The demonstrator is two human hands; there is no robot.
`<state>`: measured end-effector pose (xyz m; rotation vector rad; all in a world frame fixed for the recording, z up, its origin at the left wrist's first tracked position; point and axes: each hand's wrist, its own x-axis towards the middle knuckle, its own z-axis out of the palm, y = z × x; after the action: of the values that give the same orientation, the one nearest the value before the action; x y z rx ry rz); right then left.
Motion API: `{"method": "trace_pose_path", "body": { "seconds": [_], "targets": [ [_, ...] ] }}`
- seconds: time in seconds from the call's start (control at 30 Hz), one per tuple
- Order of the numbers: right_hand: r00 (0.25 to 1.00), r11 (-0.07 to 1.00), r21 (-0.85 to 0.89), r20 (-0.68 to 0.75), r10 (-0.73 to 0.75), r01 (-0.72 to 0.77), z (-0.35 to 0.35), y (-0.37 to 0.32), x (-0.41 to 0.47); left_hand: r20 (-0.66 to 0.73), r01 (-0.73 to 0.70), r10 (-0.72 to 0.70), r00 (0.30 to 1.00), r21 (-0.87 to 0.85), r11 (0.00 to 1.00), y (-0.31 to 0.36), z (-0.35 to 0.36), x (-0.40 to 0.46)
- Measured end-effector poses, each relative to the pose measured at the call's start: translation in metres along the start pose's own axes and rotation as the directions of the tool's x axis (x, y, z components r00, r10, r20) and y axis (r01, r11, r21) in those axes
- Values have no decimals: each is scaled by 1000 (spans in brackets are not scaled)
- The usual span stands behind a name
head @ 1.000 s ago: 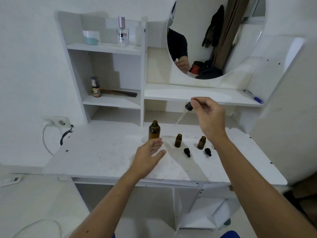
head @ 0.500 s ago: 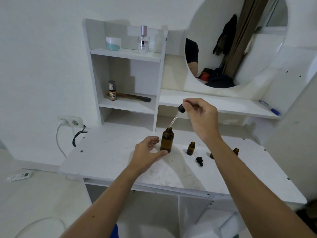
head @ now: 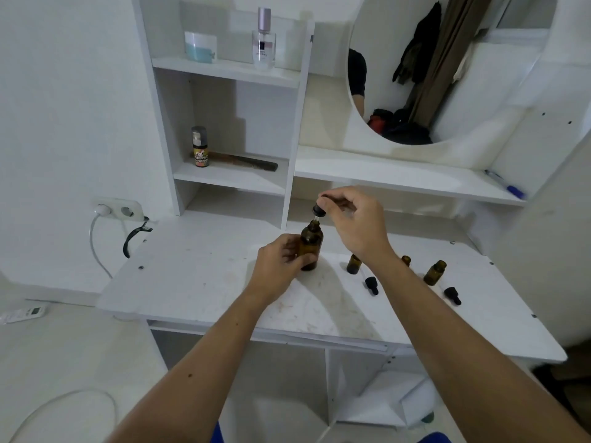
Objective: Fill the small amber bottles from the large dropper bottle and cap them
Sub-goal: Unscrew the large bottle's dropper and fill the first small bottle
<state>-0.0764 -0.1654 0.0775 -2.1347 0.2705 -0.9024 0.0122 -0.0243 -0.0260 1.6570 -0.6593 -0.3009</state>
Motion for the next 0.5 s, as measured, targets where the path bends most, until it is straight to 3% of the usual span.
{"method": "trace_pose_path", "body": {
  "seconds": [0.5],
  "targets": [
    [997, 997, -52, -35, 63, -65, 11, -4, -9, -4, -29, 29, 1000, 73, 997, 1, 1, -5]
  ]
}}
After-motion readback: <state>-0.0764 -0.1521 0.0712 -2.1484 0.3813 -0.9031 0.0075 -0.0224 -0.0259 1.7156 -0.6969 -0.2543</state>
